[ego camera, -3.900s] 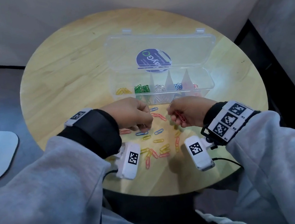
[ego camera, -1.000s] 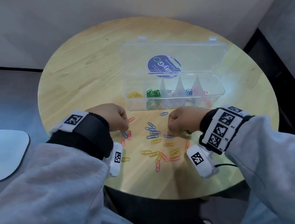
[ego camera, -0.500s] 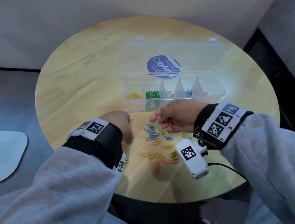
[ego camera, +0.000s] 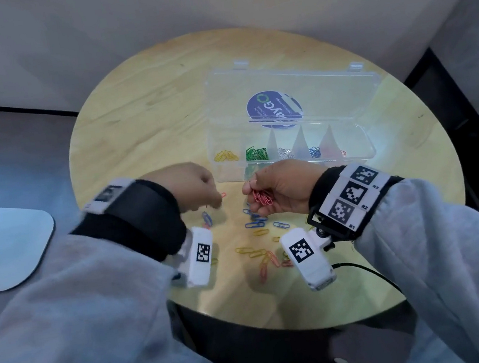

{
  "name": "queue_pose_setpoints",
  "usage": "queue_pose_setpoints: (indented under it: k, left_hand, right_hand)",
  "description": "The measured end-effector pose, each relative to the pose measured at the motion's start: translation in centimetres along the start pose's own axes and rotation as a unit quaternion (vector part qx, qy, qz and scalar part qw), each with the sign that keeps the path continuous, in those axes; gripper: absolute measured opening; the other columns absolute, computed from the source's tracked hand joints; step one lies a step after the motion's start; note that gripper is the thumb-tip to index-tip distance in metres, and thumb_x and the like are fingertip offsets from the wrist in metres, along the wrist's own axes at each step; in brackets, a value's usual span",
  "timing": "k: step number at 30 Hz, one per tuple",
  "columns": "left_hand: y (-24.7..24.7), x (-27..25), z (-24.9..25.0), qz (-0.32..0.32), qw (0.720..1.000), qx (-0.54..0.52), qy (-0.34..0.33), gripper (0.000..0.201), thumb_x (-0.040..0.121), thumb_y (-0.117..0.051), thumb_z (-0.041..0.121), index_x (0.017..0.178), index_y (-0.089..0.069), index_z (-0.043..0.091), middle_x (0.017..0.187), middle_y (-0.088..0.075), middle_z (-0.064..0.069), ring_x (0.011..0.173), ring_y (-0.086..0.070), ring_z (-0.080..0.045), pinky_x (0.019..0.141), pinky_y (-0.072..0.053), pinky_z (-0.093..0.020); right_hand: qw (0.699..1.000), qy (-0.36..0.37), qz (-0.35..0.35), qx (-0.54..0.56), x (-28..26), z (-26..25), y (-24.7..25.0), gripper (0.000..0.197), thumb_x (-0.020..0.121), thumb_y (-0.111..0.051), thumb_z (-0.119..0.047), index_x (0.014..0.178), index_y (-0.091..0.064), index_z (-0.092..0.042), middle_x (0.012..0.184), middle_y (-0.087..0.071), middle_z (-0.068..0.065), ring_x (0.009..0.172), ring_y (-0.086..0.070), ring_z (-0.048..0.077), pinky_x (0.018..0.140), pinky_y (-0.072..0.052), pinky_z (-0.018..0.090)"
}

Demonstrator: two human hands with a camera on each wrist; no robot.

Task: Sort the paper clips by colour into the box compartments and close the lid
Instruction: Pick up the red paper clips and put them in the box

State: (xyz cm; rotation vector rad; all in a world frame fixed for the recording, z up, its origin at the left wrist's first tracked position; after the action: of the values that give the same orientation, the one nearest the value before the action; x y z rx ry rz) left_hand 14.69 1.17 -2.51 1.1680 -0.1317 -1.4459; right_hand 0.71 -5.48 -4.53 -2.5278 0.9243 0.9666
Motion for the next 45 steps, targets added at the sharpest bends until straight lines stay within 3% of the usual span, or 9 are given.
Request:
queue_pose_setpoints:
  k: [5, 10, 15, 19, 24, 27, 33, 39, 45]
  left_hand:
    - [3.1, -1.6, -0.9, 0.034, 0.964, -0.263, -0.025, 0.033, 0.086, -0.043, -0.004, 0.058, -0.038, 0.014, 0.064, -0.052, -0.008, 0.045, -0.045, -0.01, 0.04, -0.032, -0.013]
    - [4.0, -2.0, -2.0, 0.065, 0.942, -0.328, -0.003, 0.034, 0.079, -0.035, -0.008, 0.054, -0.032, 0.015, 0.059, -0.049, -0.009, 0.036, -0.038, -0.009, 0.038, -0.023, -0.014]
    - [3.6, -1.8, -2.2, 0.065, 0.939, -0.337, 0.002, 0.034, 0.077, -0.029, -0.01, 0.055, -0.032, 0.016, 0.056, -0.046, -0.008, 0.043, -0.033, -0.014, 0.036, -0.021, -0.013]
    - [2.9, -1.7, -1.9, 0.045, 0.941, -0.335, 0.02, 0.03, 0.077, -0.03, -0.009, 0.061, -0.034, 0.016, 0.061, -0.044, -0.006, 0.047, -0.03, -0.014, 0.036, -0.02, -0.011]
    - [0.9, -0.5, -2.1, -0.028, 0.995, -0.074, 0.066, 0.021, 0.08, -0.062, 0.023, 0.073, -0.046, 0.011, 0.067, -0.042, -0.009, 0.053, -0.03, -0.019, 0.05, -0.023, -0.023]
    - [0.1, -0.2, -2.3, -0.013, 0.988, 0.116, 0.098, 0.043, 0.065, -0.072, 0.049, 0.085, -0.063, 0.013, 0.08, -0.057, -0.004, 0.074, -0.052, -0.023, 0.066, -0.036, -0.026]
    - [-2.0, 0.0, -0.8, -0.002, 0.975, 0.187, 0.122, 0.024, 0.07, -0.073, 0.029, 0.06, -0.056, 0.015, 0.064, -0.054, -0.001, 0.057, -0.047, -0.019, 0.05, -0.032, -0.021]
    - [-2.6, 0.2, 0.0, -0.006, 0.959, 0.259, 0.117, 0.034, 0.08, -0.065, 0.022, 0.055, -0.044, 0.013, 0.056, -0.041, -0.004, 0.047, -0.035, -0.018, 0.045, -0.026, -0.023]
    - [-2.5, 0.3, 0.1, 0.003, 0.96, 0.251, 0.121, 0.029, 0.074, -0.07, 0.022, 0.055, -0.051, 0.012, 0.056, -0.049, -0.003, 0.053, -0.046, -0.02, 0.046, -0.03, -0.021]
  right_hand:
    - [0.994, 0.012, 0.004, -0.104, 1.1, -0.6, -1.8, 0.024, 0.097, -0.044, -0.018, 0.075, -0.048, -0.01, 0.064, -0.045, 0.006, 0.054, -0.044, 0.017, 0.04, -0.041, 0.018]
    - [0.879, 0.103, 0.066, -0.461, 1.5, -2.3, -3.0, 0.01, 0.087, -0.061, -0.025, 0.097, -0.063, -0.023, 0.065, -0.046, -0.011, 0.054, -0.045, 0.007, 0.054, -0.035, 0.021]
    - [0.824, 0.064, 0.078, -0.558, 2.5, -1.9, -3.8, 0.024, 0.081, -0.06, -0.012, 0.093, -0.055, -0.031, 0.069, -0.05, -0.007, 0.072, -0.054, 0.019, 0.065, -0.045, 0.027]
    - [0.798, 0.084, 0.093, -0.59, 2.3, -1.7, -3.7, 0.015, 0.084, -0.058, -0.009, 0.085, -0.052, -0.023, 0.066, -0.043, -0.01, 0.071, -0.048, 0.016, 0.05, -0.032, 0.019]
    - [0.794, 0.057, 0.066, -0.602, 1.8, -1.3, -3.0, 0.01, 0.086, -0.056, -0.012, 0.078, -0.054, -0.018, 0.069, -0.052, -0.006, 0.075, -0.051, 0.015, 0.053, -0.033, 0.017]
    - [0.823, 0.051, 0.057, -0.563, 0.9, -0.9, -2.0, 0.007, 0.085, -0.057, -0.015, 0.079, -0.056, -0.018, 0.078, -0.058, -0.003, 0.076, -0.051, 0.015, 0.056, -0.037, 0.018]
    - [0.959, -0.005, 0.039, -0.28, -0.6, 0.4, 0.7, 0.021, 0.083, -0.045, -0.005, 0.065, -0.046, -0.016, 0.061, -0.04, 0.003, 0.05, -0.03, 0.015, 0.046, -0.023, 0.02]
    - [0.989, -0.012, 0.026, -0.147, -1.9, 1.6, 2.8, 0.022, 0.087, -0.04, -0.003, 0.067, -0.044, -0.013, 0.06, -0.039, 0.003, 0.049, -0.033, 0.013, 0.036, -0.023, 0.017]
    - [0.997, -0.007, 0.05, -0.054, -2.7, 2.2, 4.5, 0.023, 0.09, -0.036, -0.004, 0.069, -0.043, -0.011, 0.065, -0.049, 0.005, 0.047, -0.042, 0.012, 0.038, -0.031, 0.018]
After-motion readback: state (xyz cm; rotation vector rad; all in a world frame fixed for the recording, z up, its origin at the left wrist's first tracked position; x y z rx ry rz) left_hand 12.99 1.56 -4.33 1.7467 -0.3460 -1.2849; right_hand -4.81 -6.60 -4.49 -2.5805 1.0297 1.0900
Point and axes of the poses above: each hand's wrist, its own x-axis towards the middle knuckle, its own y-axis out of the back of the hand, z = x × y, the point moved 4 cm from there along x, towards the middle knuckle
